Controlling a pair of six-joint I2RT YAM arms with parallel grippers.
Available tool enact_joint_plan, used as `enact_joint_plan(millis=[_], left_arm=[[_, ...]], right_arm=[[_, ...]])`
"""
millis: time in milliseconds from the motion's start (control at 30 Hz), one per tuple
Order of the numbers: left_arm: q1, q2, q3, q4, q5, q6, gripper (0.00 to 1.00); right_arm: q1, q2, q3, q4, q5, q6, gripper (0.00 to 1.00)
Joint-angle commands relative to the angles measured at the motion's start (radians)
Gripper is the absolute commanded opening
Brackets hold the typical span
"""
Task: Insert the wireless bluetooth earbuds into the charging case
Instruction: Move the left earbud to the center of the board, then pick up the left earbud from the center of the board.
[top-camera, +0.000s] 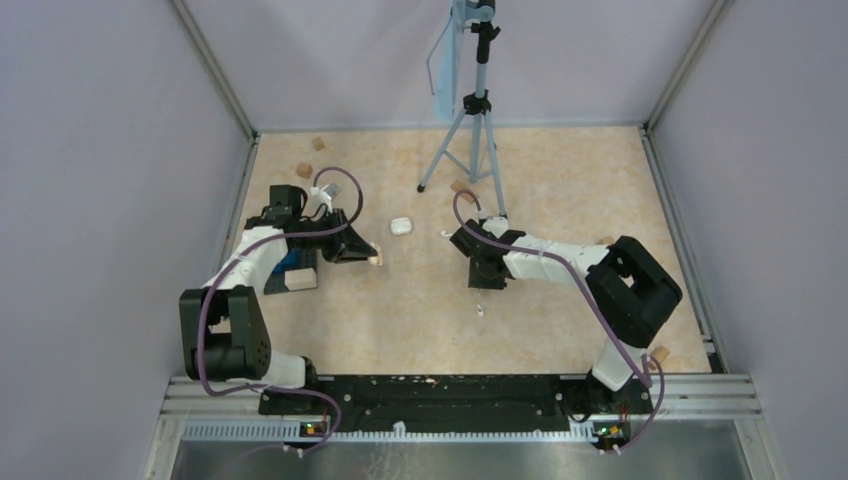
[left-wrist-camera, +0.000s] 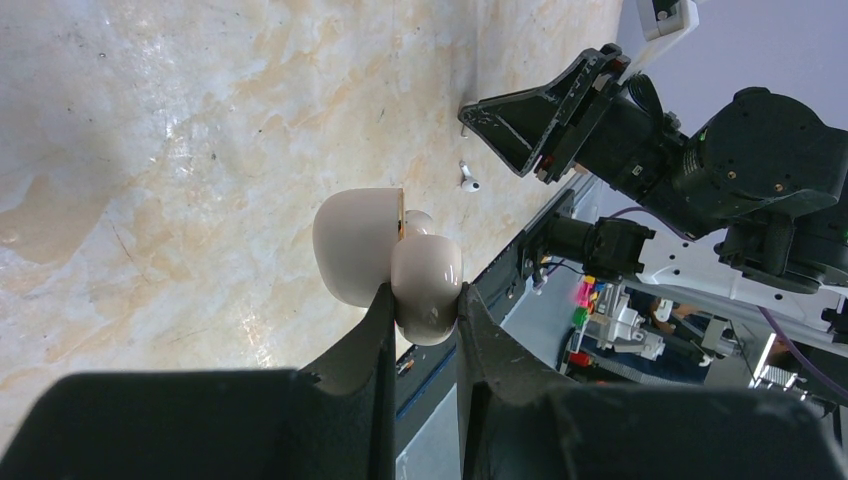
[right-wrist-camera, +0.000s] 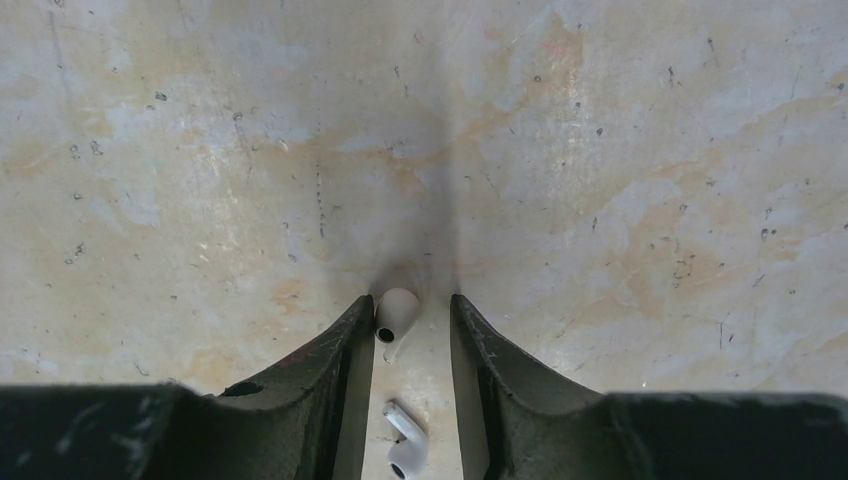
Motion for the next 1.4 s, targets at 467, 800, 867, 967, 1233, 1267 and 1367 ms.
enact_joint_plan(millis=[467,800,867,967,1233,1267,1367], left_arm=[[-0.011,0.011,0.004,0.027,0.031,0.012,0.00],[-0.016,0.016,0.004,0.028,0.029,0.013,0.00],[-0.016,0.016,0.002,0.028,0.029,0.014,0.00],[-0.016,0.016,0.001,0.028,0.029,0.014,0.00],[-0.018,0.014,-0.002,0.026,0.029,0.017,0.00],[-0.017,0.013,-0.002,0.026,0.029,0.017,0.00],[-0.023,0.019,-0.006,0.025,0.035,0.018,0.00]], right_arm=[[0.006,-0.032,0.032,-0.014,0.018,-0.027,0.22],[0.006,-0.022,0.030,0.015,-0.003,-0.052,0.30],[0.007,-0.023,0.031,0.020,0.000,-0.050,0.22],[0.007,-0.022,0.037,0.024,0.008,-0.052,0.17],[0.007,-0.005,0.047,0.041,0.002,-0.078,0.10],[0.007,-0.013,0.037,0.059,0.000,-0.088,0.10],[0.006,-0.070,-0.024,0.159,-0.029,-0.141,0.10]])
